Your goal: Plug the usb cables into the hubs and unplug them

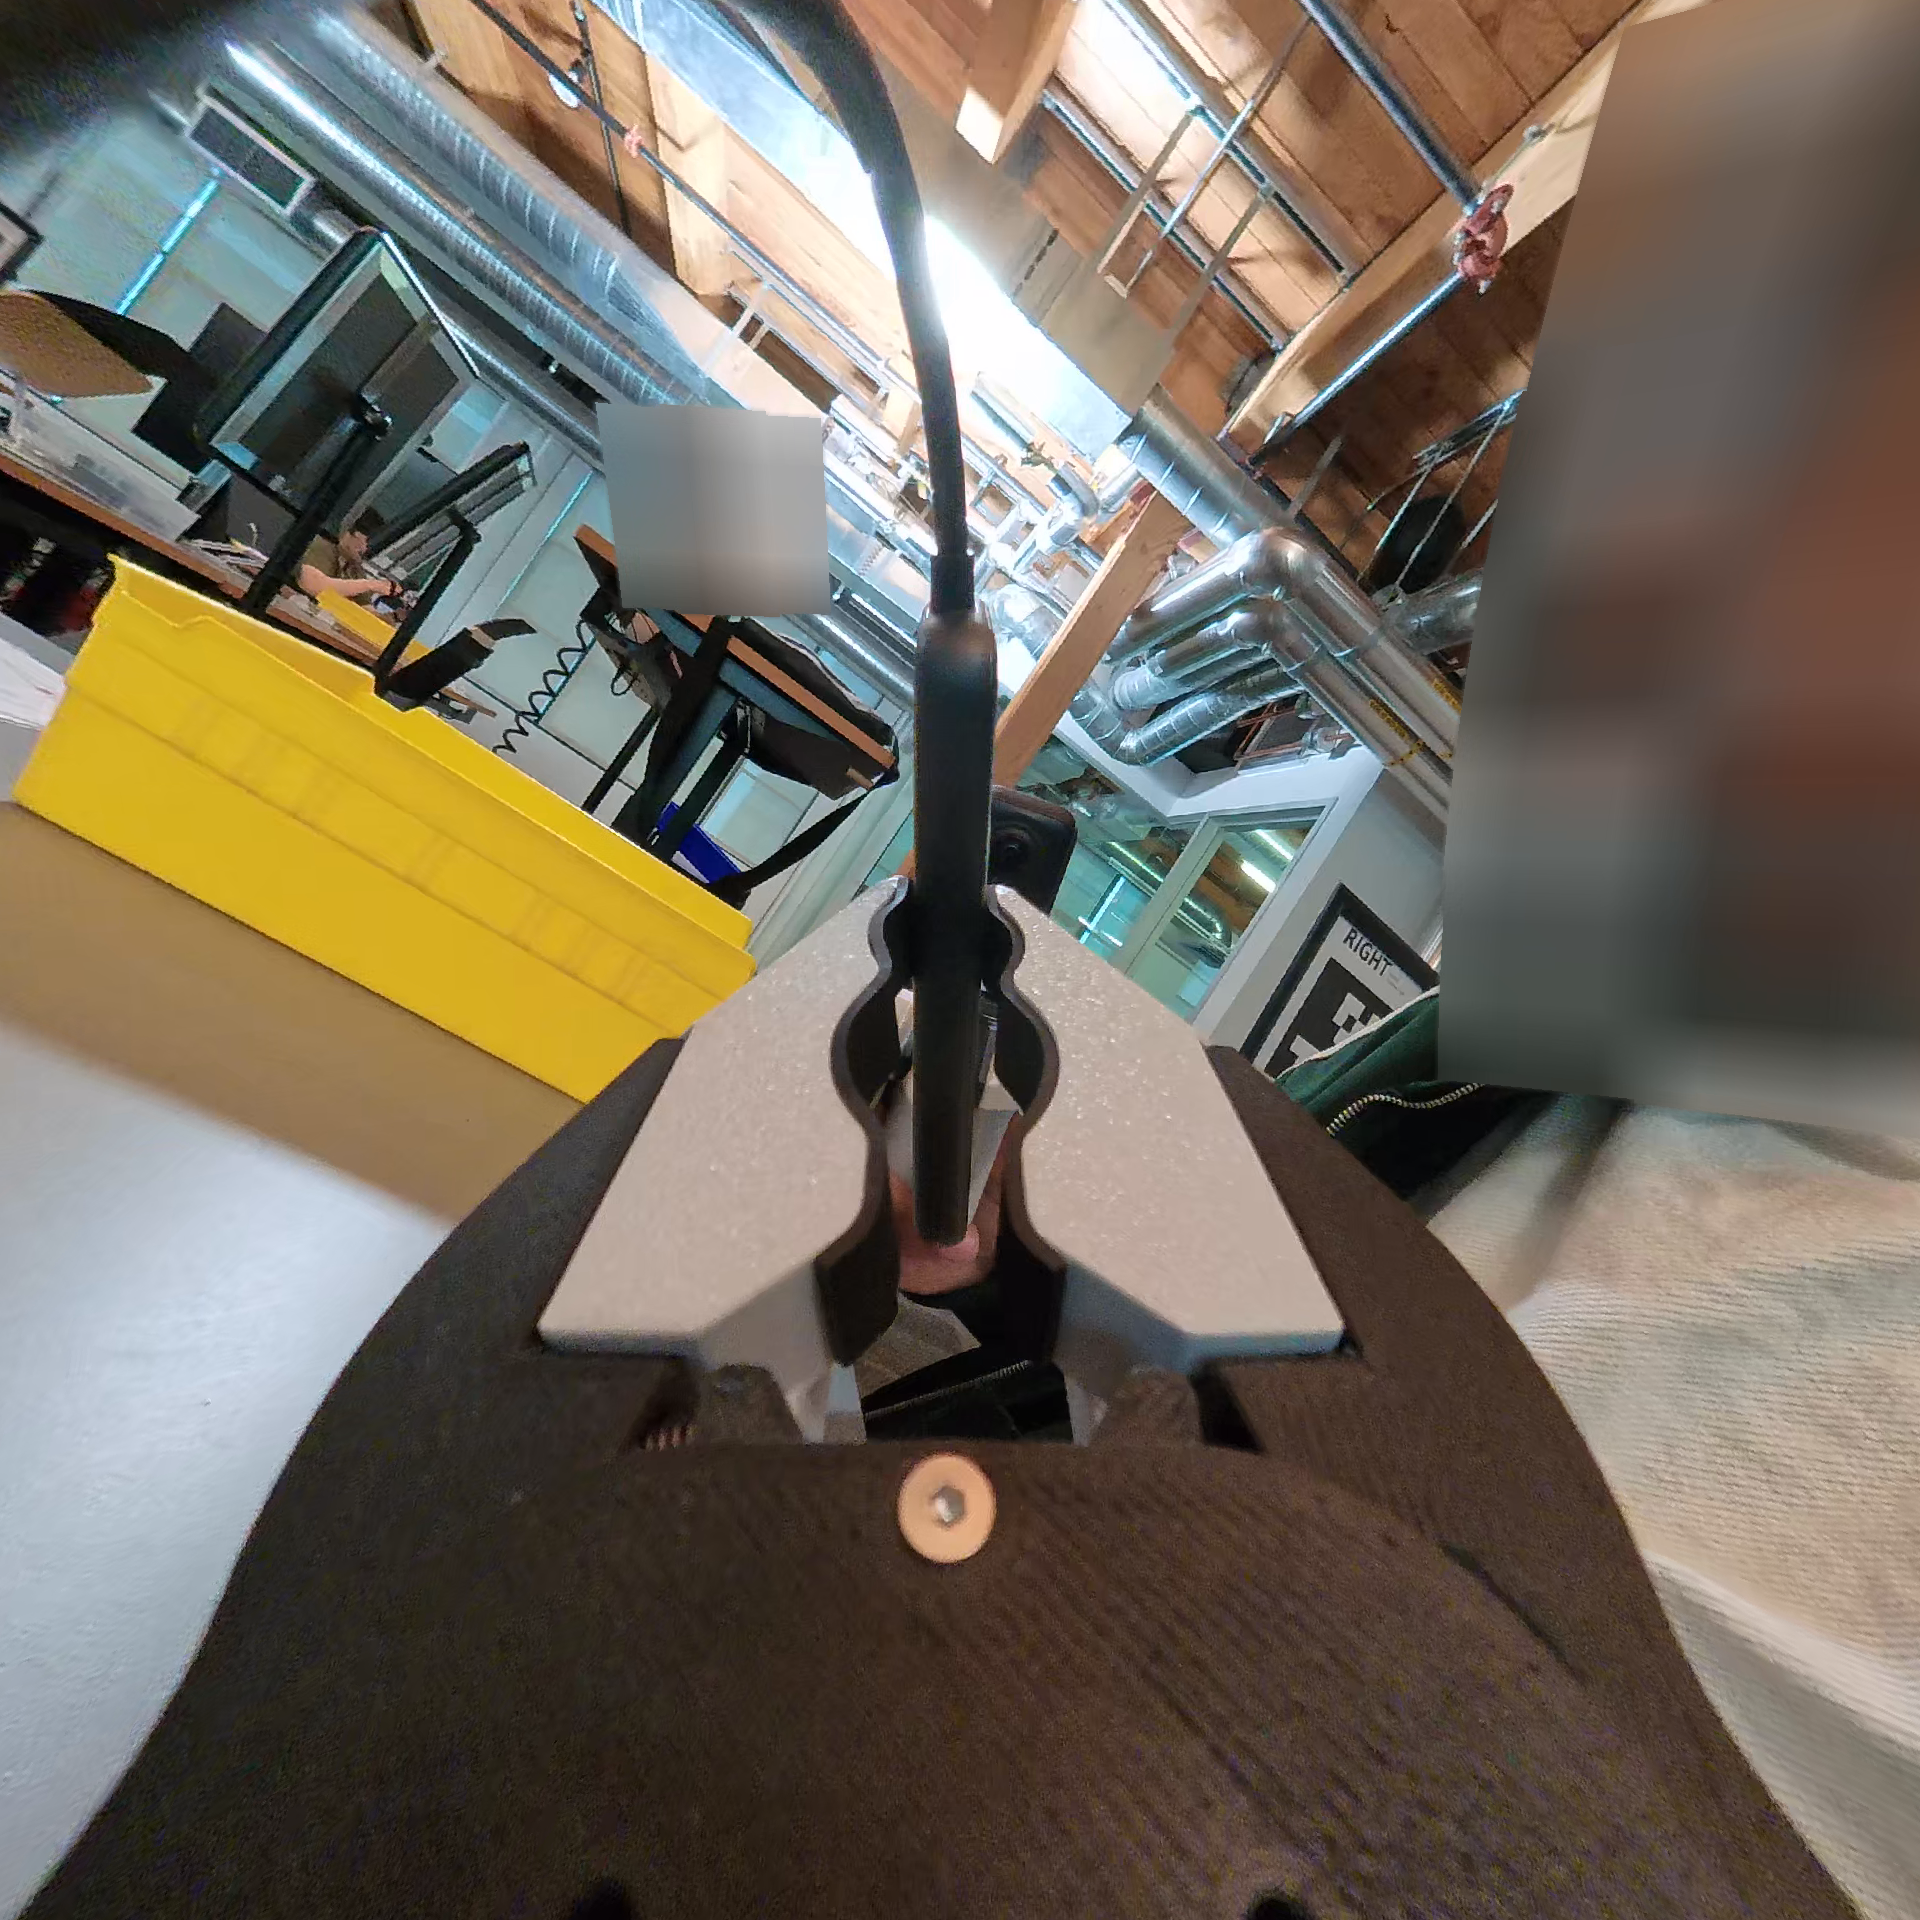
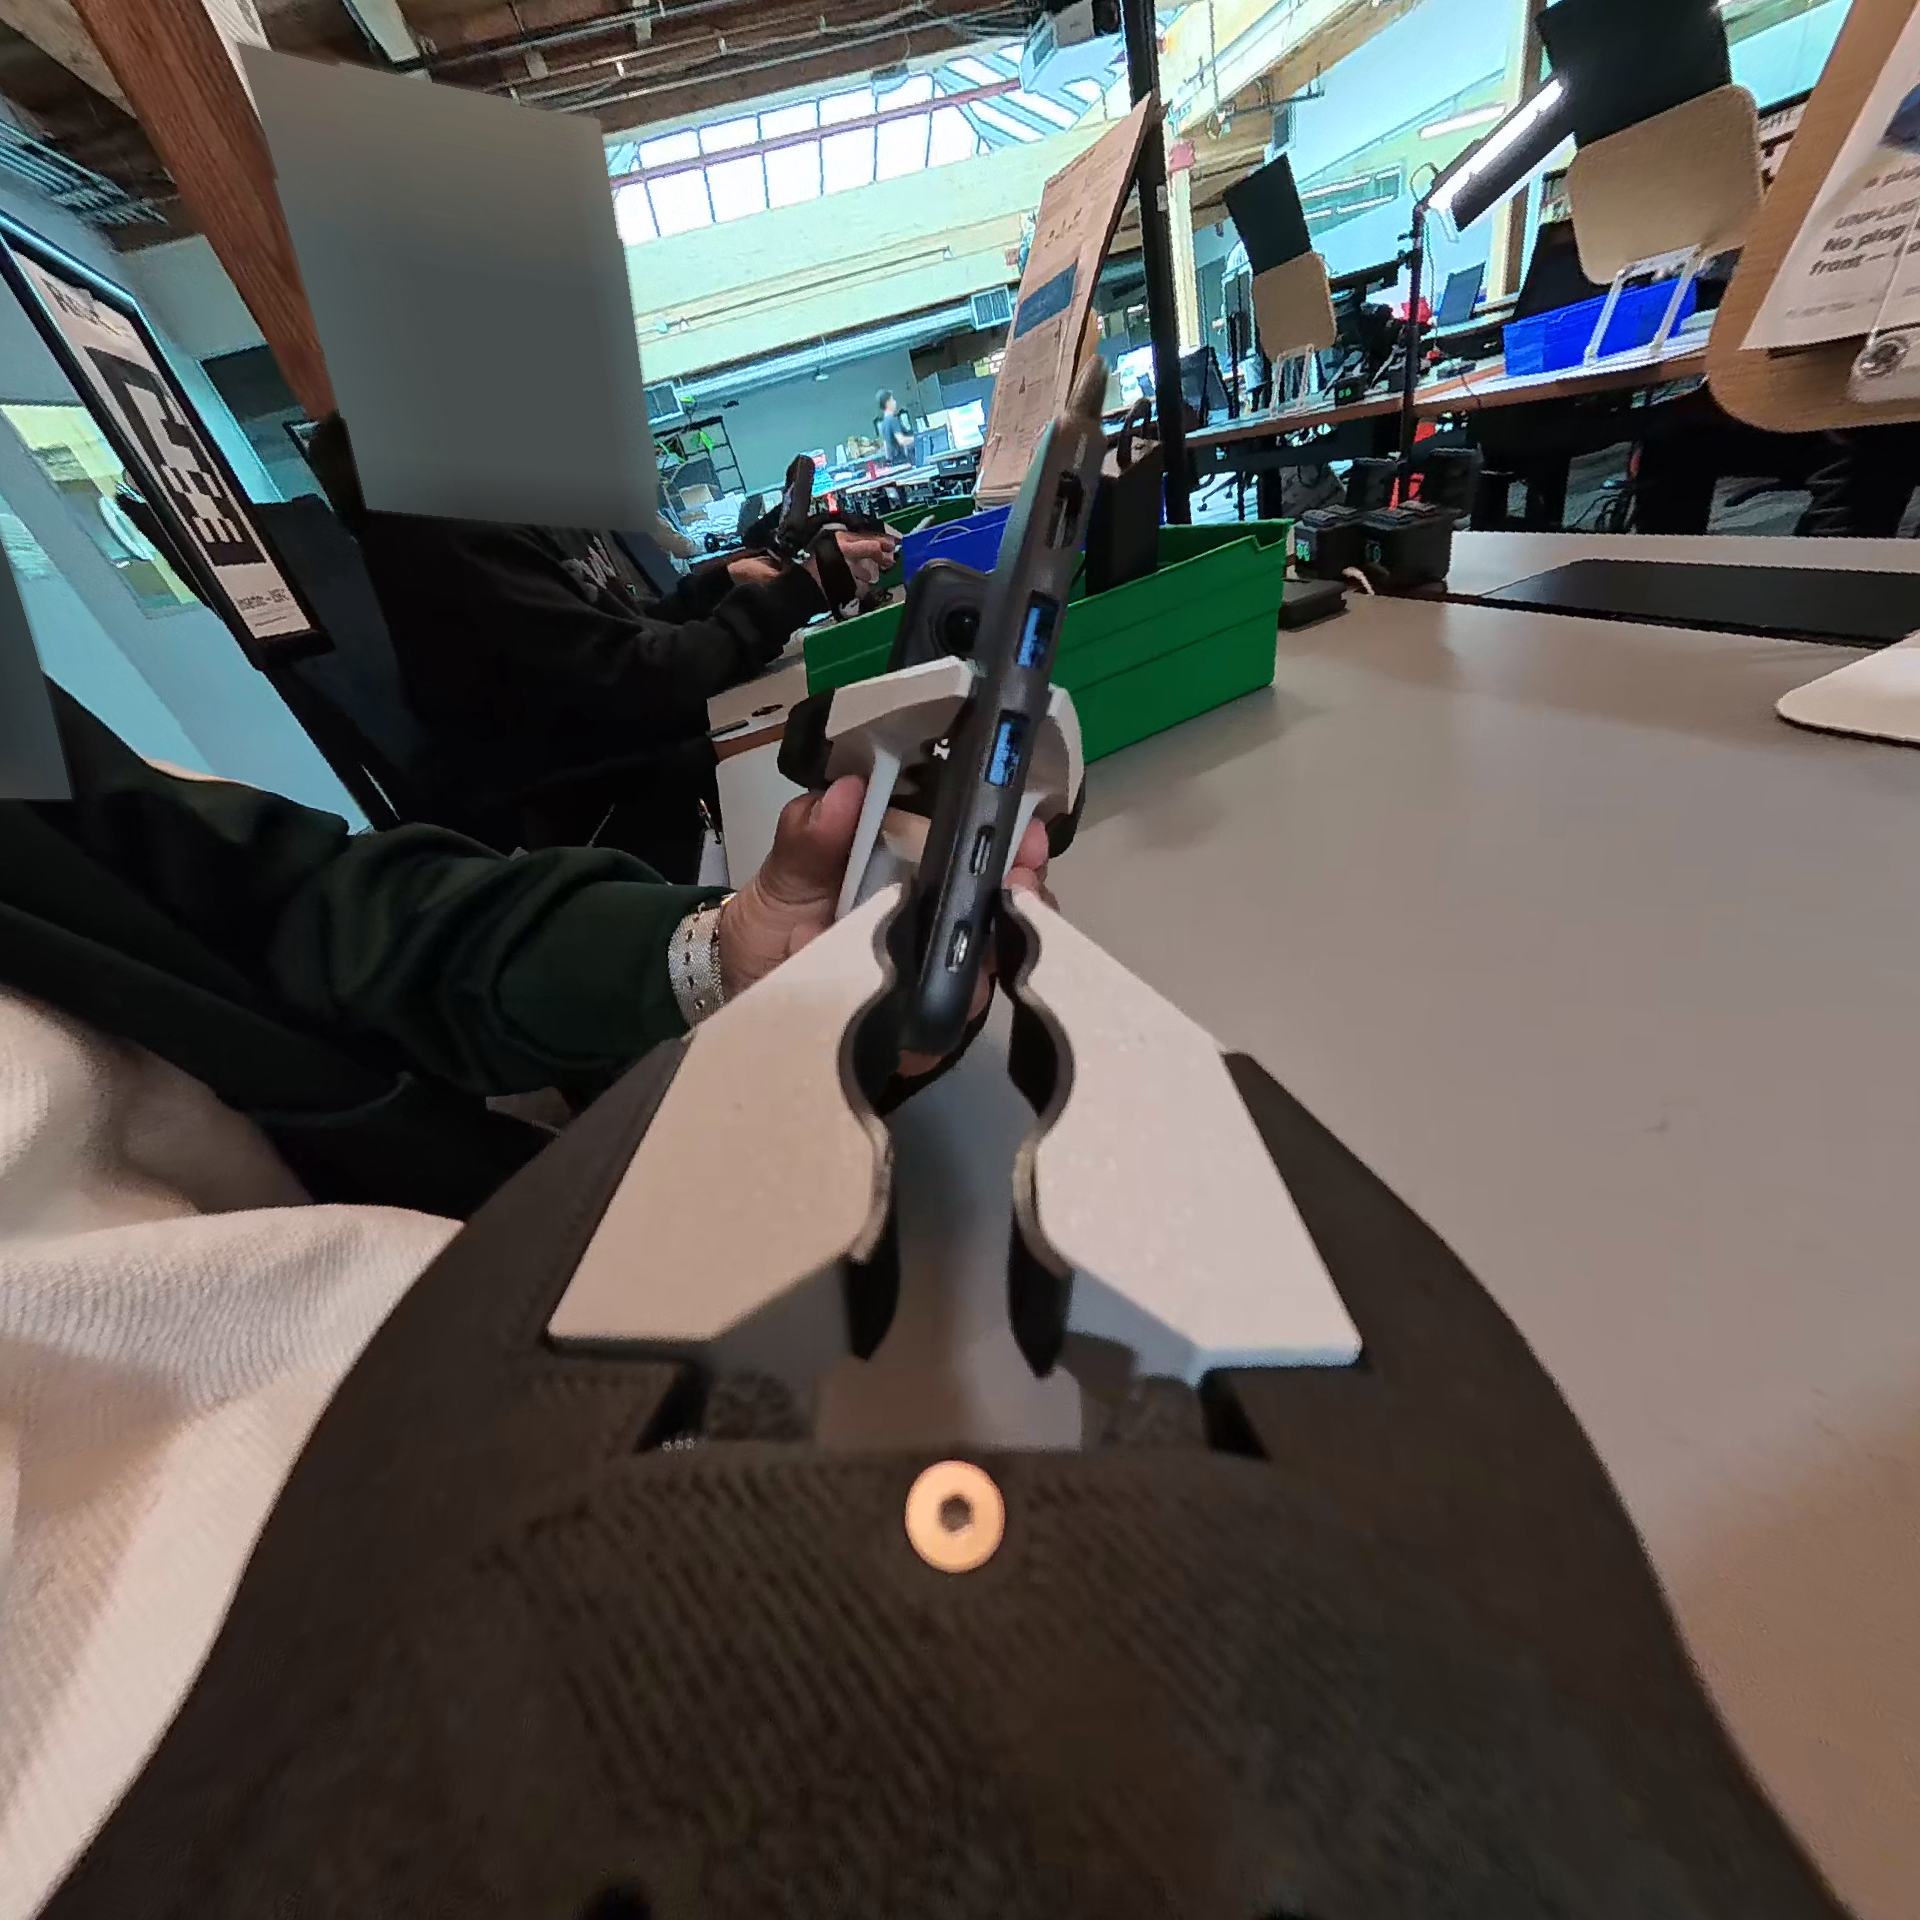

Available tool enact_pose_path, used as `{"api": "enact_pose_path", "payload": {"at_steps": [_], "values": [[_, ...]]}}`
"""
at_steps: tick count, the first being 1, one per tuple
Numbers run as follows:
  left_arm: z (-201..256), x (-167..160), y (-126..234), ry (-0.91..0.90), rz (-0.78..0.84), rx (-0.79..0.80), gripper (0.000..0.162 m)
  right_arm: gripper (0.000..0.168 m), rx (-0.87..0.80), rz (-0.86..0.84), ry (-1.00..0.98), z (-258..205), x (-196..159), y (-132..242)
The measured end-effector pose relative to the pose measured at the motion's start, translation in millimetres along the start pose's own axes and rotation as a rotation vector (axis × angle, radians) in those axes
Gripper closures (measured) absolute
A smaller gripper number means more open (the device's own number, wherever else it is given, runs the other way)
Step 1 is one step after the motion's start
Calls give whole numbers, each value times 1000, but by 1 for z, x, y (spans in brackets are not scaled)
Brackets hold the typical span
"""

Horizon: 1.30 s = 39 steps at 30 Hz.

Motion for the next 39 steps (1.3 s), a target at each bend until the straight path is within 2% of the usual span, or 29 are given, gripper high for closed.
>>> {"api": "enact_pose_path", "payload": {"at_steps": [12,14,19,27,33,39], "values": [[-4,-2,-1,10,-13,25,154,152,1,-71,1,-1,-10,-8],[-5,-1,0,12,-8,30,154,146,4,-80,-2,0,-10,-8],[-8,3,5,30,20,40,154,138,-17,27,-16,5,4,6],[-8,2,4,47,16,25,154,146,-47,39,16,6,7,9],[-8,0,2,54,9,14,154,168,-74,63,46,7,10,14],[-8,1,3,58,15,13,154,168,-84,60,53,8,10,14]]}}
Point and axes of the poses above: each gripper's, where its closed fingertips meet, y back along the fingers, x out of its top, z = x × y across the jaws, the point moved 3 cm from there along y, back along the fingers, and after that the axes turned 11 degrees about -z, right-handed, at the moved point
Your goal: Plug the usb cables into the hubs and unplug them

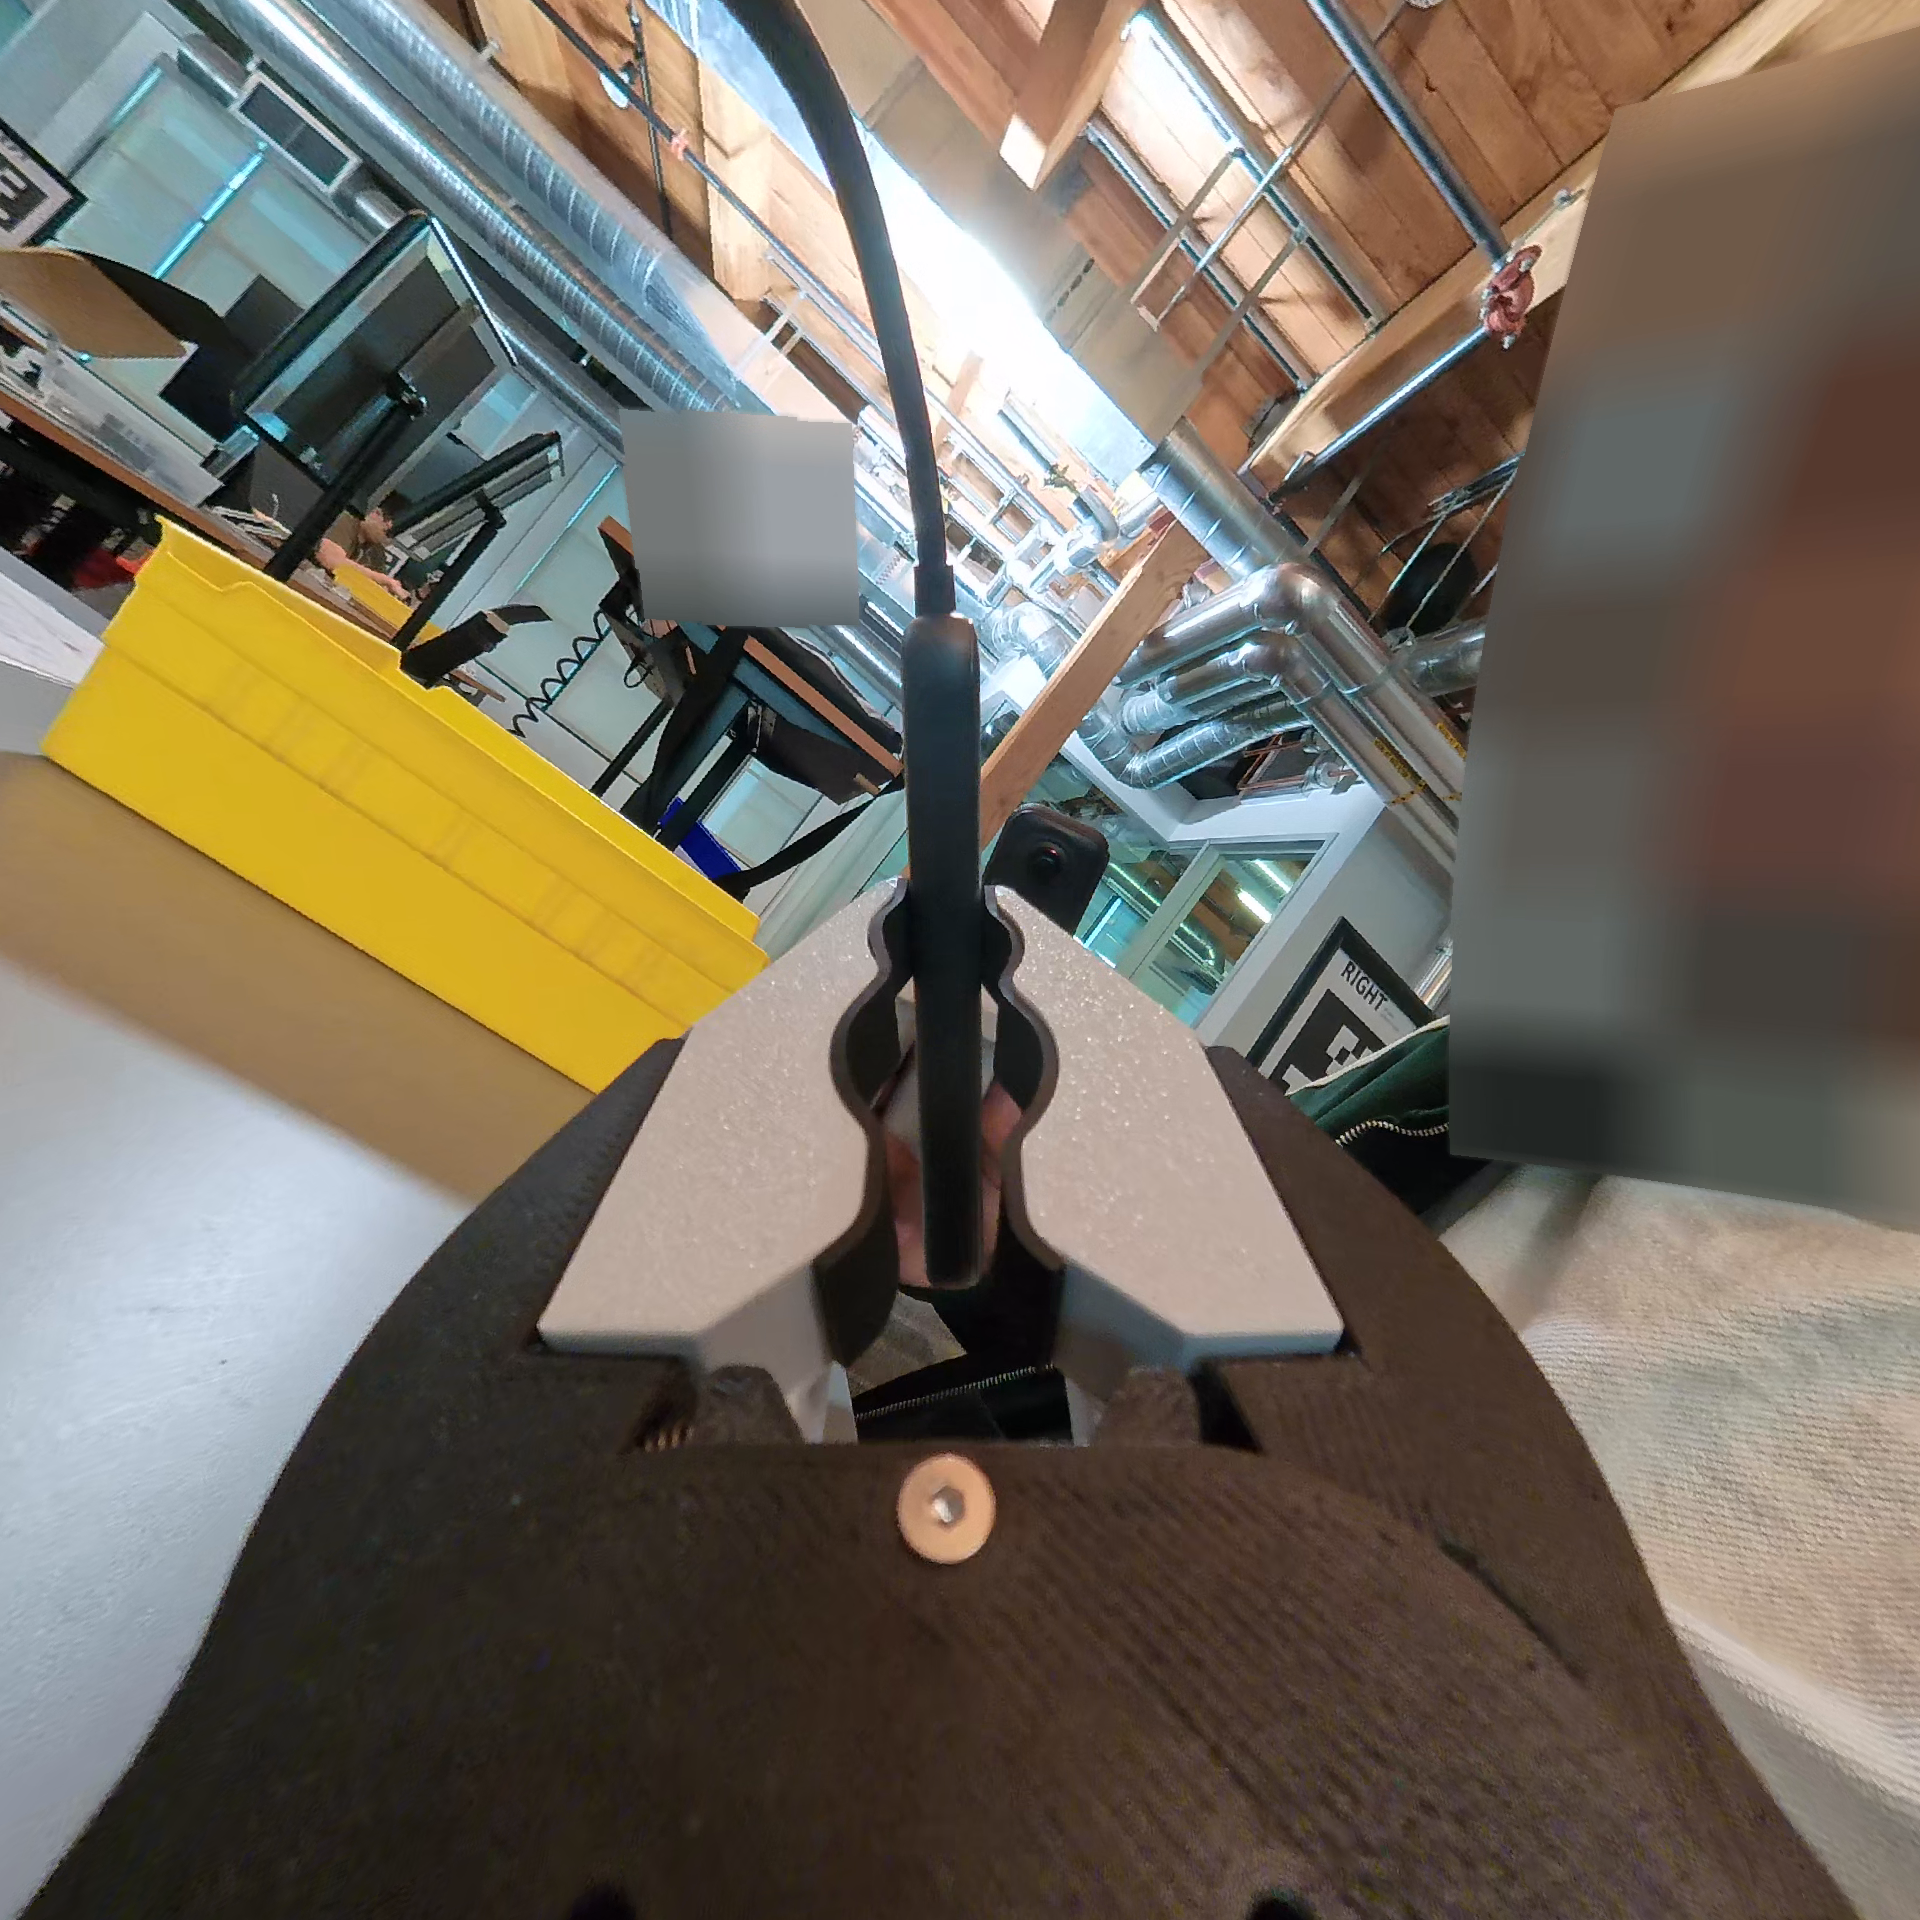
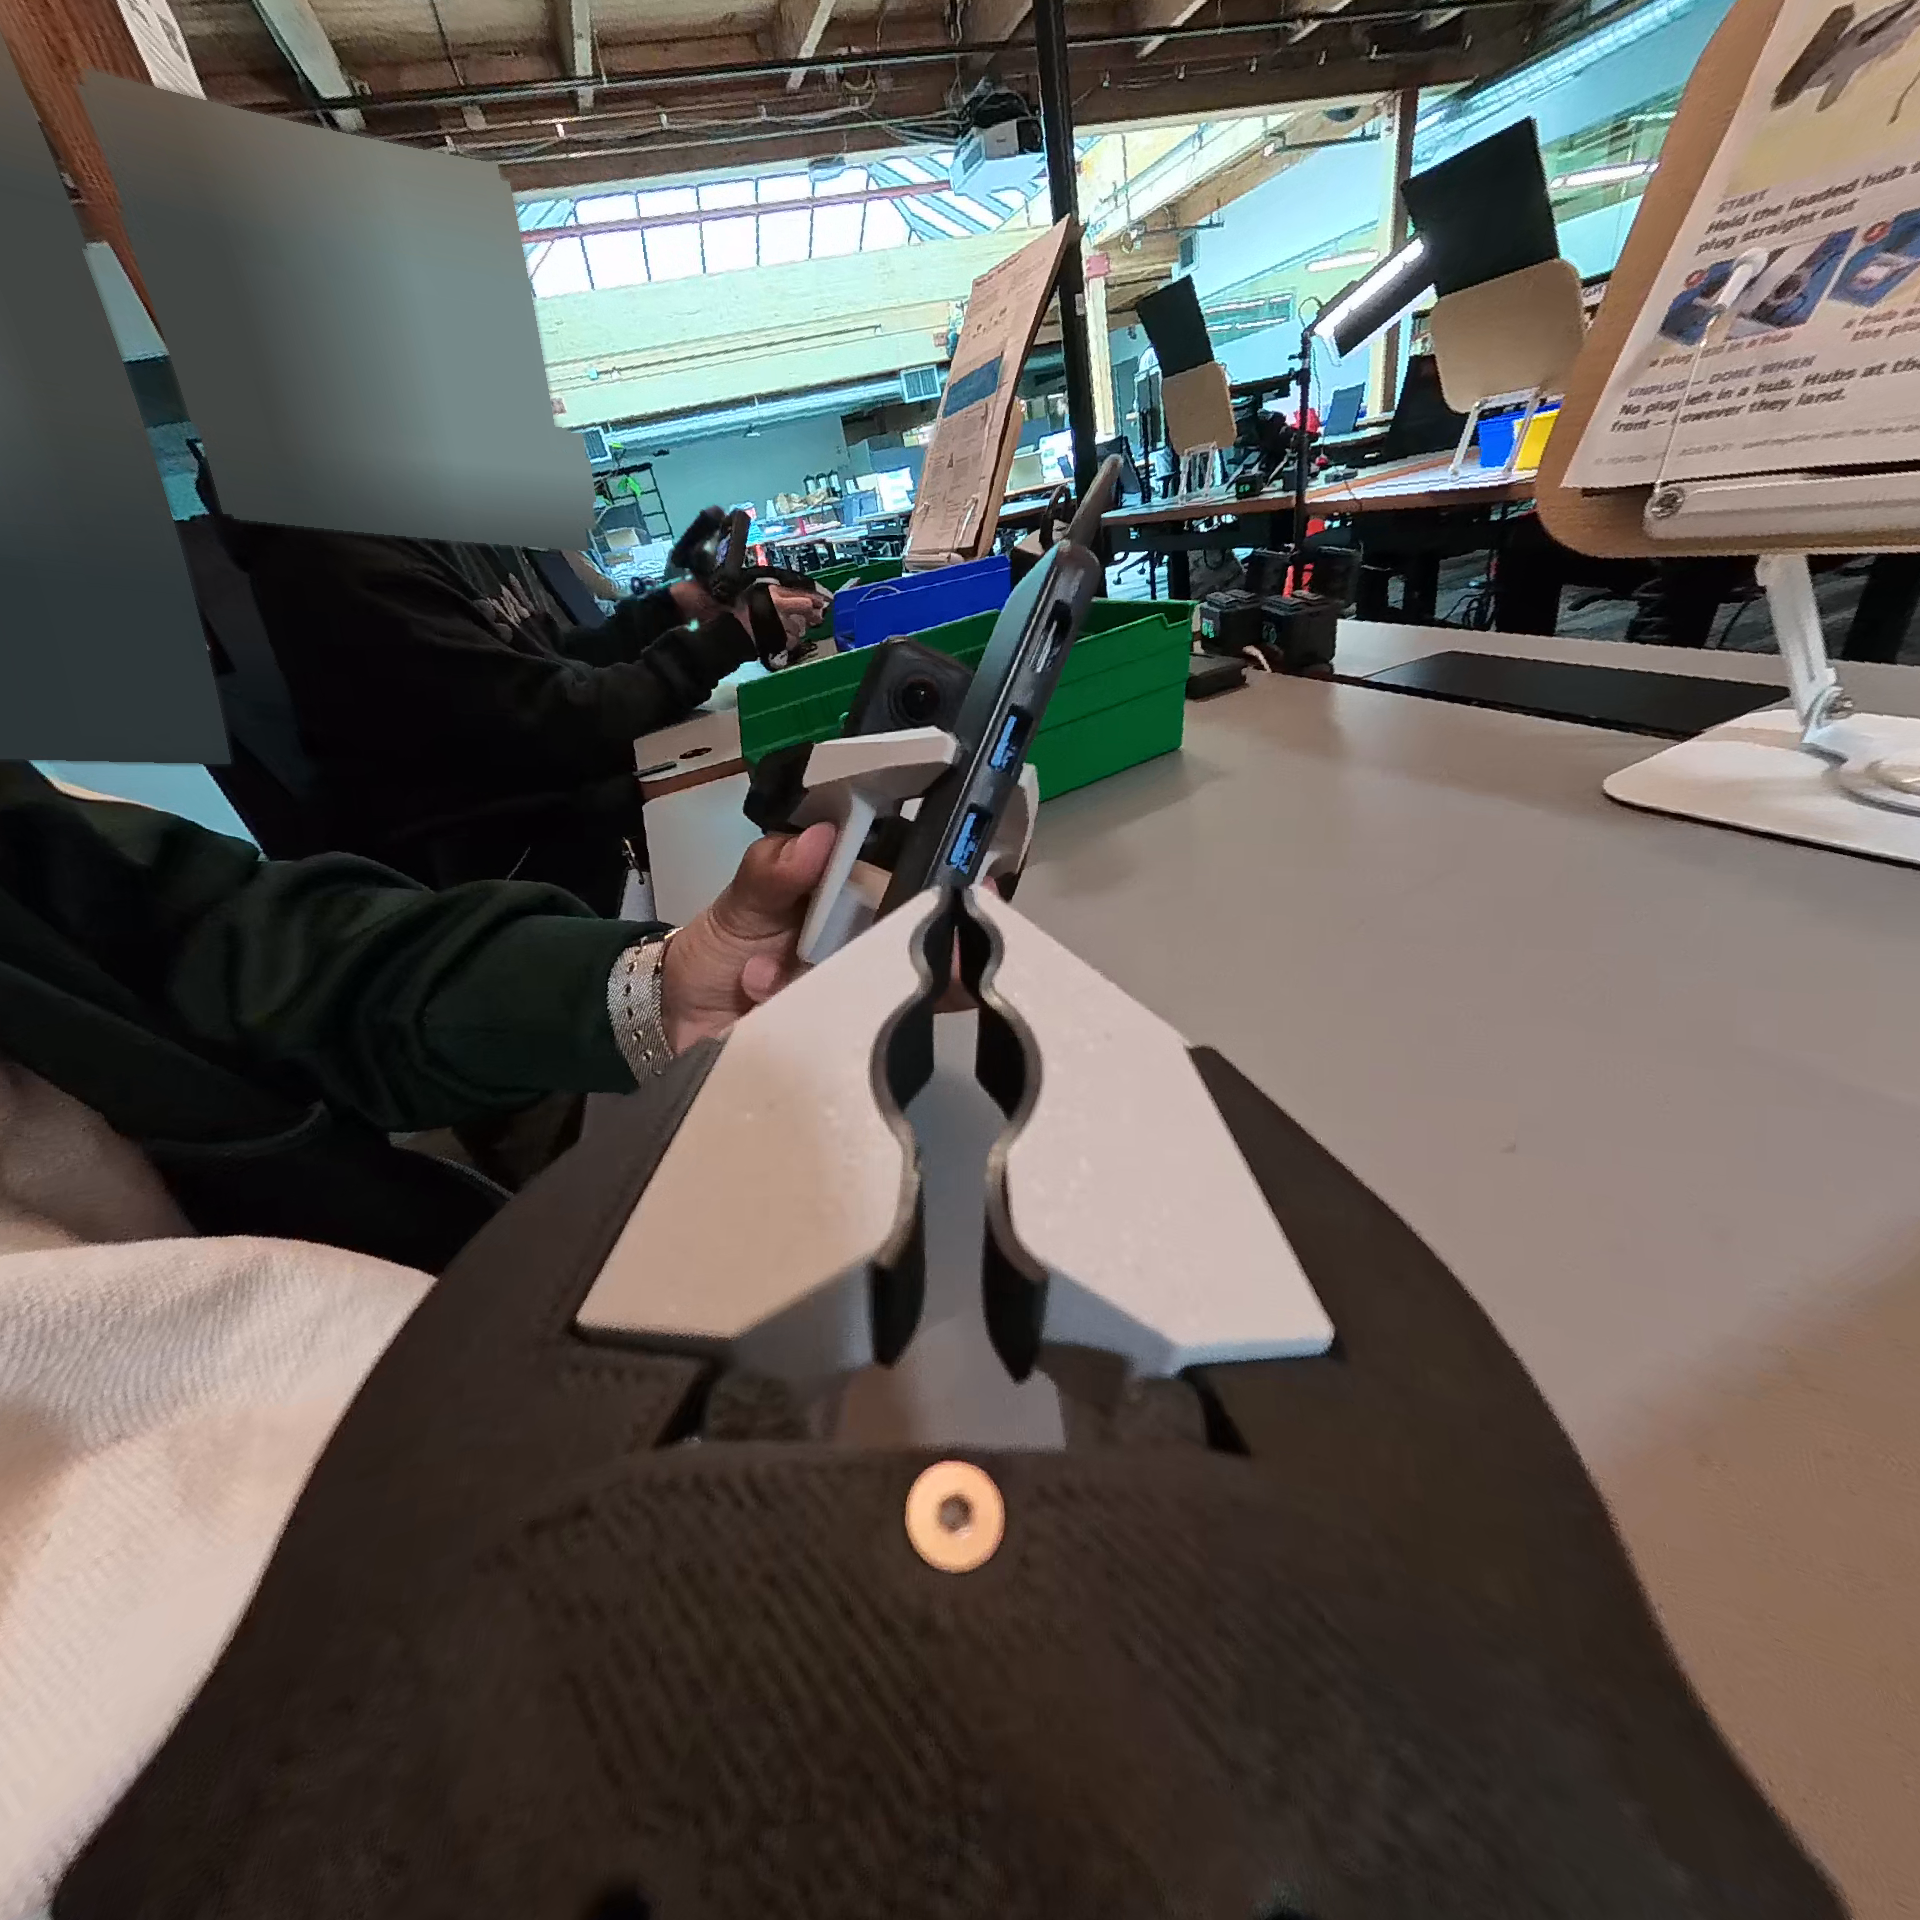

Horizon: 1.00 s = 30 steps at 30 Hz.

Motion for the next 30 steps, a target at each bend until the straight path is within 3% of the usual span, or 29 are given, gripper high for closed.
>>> {"api": "enact_pose_path", "payload": {"at_steps": [8,19,30], "values": [[0,0,0,7,2,-4,154,168,19,-16,-5,-2,-2,-3],[-2,-3,-2,5,-18,18,154,139,85,-18,-107,-2,-5,-6],[0,-15,-11,-60,-106,56,154,143,44,-67,-143,5,-12,-8]]}}
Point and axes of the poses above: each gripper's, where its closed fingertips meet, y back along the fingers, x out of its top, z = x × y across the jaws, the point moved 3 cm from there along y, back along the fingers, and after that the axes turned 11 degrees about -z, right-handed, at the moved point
